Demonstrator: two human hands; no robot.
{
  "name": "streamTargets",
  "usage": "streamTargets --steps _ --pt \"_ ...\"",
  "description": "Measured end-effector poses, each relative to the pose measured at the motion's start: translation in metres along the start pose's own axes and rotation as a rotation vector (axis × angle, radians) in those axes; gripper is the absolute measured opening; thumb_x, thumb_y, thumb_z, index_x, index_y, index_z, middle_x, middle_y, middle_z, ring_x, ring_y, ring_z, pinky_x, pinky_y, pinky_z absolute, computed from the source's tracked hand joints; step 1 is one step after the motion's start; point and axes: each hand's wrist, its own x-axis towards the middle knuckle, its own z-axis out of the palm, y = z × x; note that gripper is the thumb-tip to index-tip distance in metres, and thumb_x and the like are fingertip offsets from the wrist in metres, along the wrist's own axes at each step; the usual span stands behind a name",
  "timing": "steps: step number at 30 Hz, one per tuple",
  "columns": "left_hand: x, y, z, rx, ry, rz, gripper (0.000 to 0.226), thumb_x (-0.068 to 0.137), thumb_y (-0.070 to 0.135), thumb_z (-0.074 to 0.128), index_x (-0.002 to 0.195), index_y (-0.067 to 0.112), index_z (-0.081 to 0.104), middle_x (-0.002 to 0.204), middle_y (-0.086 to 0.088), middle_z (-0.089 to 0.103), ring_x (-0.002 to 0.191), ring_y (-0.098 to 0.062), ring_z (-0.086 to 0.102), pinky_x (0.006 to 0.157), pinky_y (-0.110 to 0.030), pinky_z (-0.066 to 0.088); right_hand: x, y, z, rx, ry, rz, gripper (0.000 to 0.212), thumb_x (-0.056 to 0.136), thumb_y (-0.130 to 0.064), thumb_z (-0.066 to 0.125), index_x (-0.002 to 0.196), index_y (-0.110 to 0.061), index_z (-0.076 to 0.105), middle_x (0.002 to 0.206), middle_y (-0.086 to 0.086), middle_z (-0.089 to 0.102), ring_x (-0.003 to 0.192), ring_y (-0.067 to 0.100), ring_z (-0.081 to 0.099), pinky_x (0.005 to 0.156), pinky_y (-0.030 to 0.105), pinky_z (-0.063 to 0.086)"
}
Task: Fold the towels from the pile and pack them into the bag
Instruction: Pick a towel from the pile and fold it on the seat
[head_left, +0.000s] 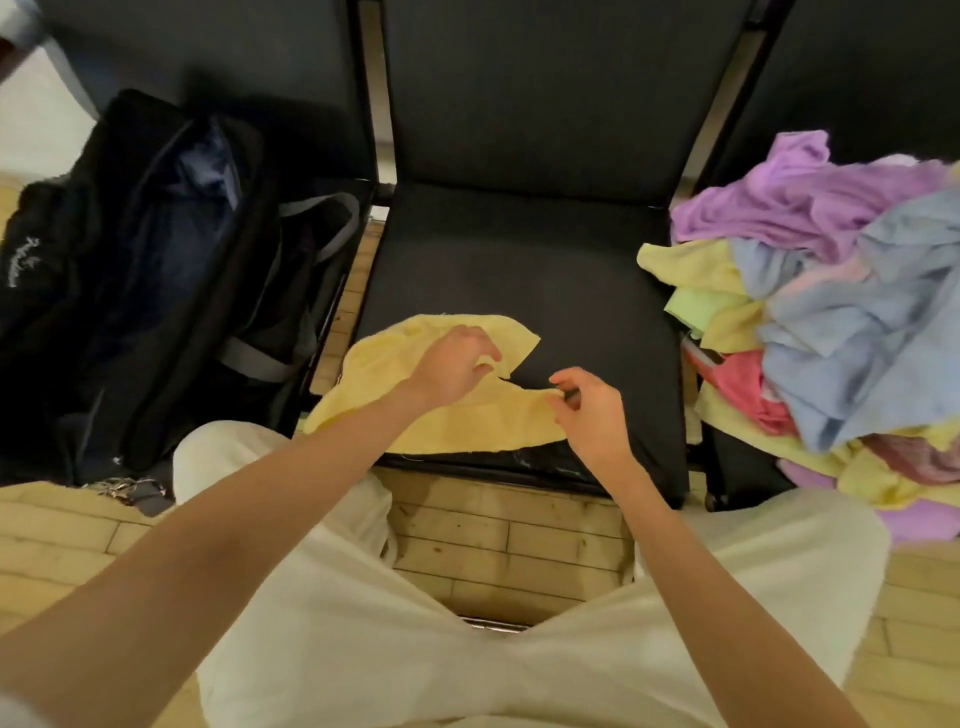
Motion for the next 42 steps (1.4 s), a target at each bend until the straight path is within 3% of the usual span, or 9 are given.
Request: streamTargets --steps 8,13,20,24,28,30,35,39,42 --pt "0.045 -0.002 0.03 0.112 -0.22 0.008 0.034 0.086 0.023 0.067 0.119 0.016 0.065 0.122 -0.003 0.059 0.117 -0.021 0.05 0.096 -0.033 0.044 0.013 0.011 0.009 0.039 -0.02 -0.053 0.013 0.086 -0.004 0.064 0.097 -0.011 0.068 0.094 -0.001 0.066 0.08 0.005 0.057 0.075 0.01 0.046" --pt "0.044 -0.009 0.04 0.058 -0.151 -0.045 0.018 0.089 0.011 0.056 0.098 0.011 0.071 0.1 -0.003 0.069 0.095 -0.021 0.062 0.081 -0.029 0.049 0.012 0.015 0.014 0.085 -0.003 -0.081 0.014 0.085 -0.001 0.064 0.091 -0.012 0.069 0.094 -0.001 0.063 0.079 0.004 0.057 0.07 0.006 0.045" --pt "0.024 0.014 0.015 -0.738 0.126 -0.236 0.011 0.081 0.008 0.073 0.092 0.008 0.073 0.088 0.002 0.07 0.078 0.0 0.064 0.075 -0.011 0.051 0.017 0.001 0.007 0.183 -0.004 -0.098 0.018 0.085 -0.003 0.065 0.096 -0.016 0.068 0.088 -0.011 0.059 0.077 0.0 0.056 0.071 0.011 0.045" --pt "0.01 0.025 0.001 -0.834 0.119 -0.291 0.028 0.077 0.005 0.076 0.087 0.016 0.052 0.076 0.004 0.07 0.075 -0.002 0.067 0.074 -0.016 0.051 0.02 -0.013 0.003 0.242 -0.084 -0.037 0.046 0.085 -0.006 0.066 0.126 -0.017 0.048 0.082 -0.012 0.057 0.077 0.0 0.057 0.073 0.009 0.047" --pt "0.005 0.029 -0.005 -0.801 0.074 -0.263 0.036 0.08 0.002 0.073 0.086 0.017 0.04 0.077 0.002 0.069 0.079 -0.009 0.067 0.076 -0.02 0.052 0.024 -0.018 0.005 0.19 -0.083 -0.057 0.046 0.086 -0.009 0.066 0.13 -0.016 0.053 0.082 -0.009 0.059 0.075 0.003 0.057 0.076 0.013 0.049" --pt "0.002 0.03 -0.009 -0.817 0.079 -0.266 0.039 0.079 0.002 0.074 0.082 0.018 0.039 0.077 -0.001 0.07 0.079 -0.012 0.069 0.077 -0.024 0.053 0.025 -0.017 0.007 0.118 -0.054 -0.111 0.033 0.087 -0.01 0.066 0.12 -0.013 0.063 0.085 -0.005 0.059 0.074 0.007 0.057 0.077 0.02 0.052" --pt "-0.008 0.029 -0.013 -0.777 0.079 -0.324 0.033 0.075 0.013 0.08 0.085 0.015 0.049 0.087 -0.007 0.073 0.082 -0.012 0.069 0.078 -0.024 0.053 0.024 -0.018 0.011 0.053 -0.001 -0.134 0.011 0.086 -0.012 0.066 0.095 -0.012 0.072 0.083 -0.001 0.058 0.07 0.011 0.057 0.068 0.016 0.045" --pt "-0.054 -0.004 -0.016 -0.315 0.1 -0.379 0.039 0.073 0.025 0.082 0.103 0.016 0.06 0.105 0.004 0.063 0.095 -0.012 0.059 0.082 -0.026 0.048 0.022 -0.021 0.013 0.069 0.075 -0.053 0.009 0.087 -0.012 0.064 0.093 -0.011 0.071 0.087 0.002 0.06 0.073 0.013 0.057 0.072 0.021 0.047" --pt "-0.105 -0.036 -0.021 -0.002 0.15 -0.5 0.041 0.074 0.024 0.081 0.11 0.018 0.062 0.117 -0.002 0.059 0.108 -0.021 0.054 0.093 -0.037 0.045 0.019 -0.024 0.013 0.126 0.159 -0.034 0.007 0.086 -0.011 0.065 0.089 -0.01 0.071 0.084 0.001 0.06 0.074 0.015 0.059 0.074 0.026 0.049"
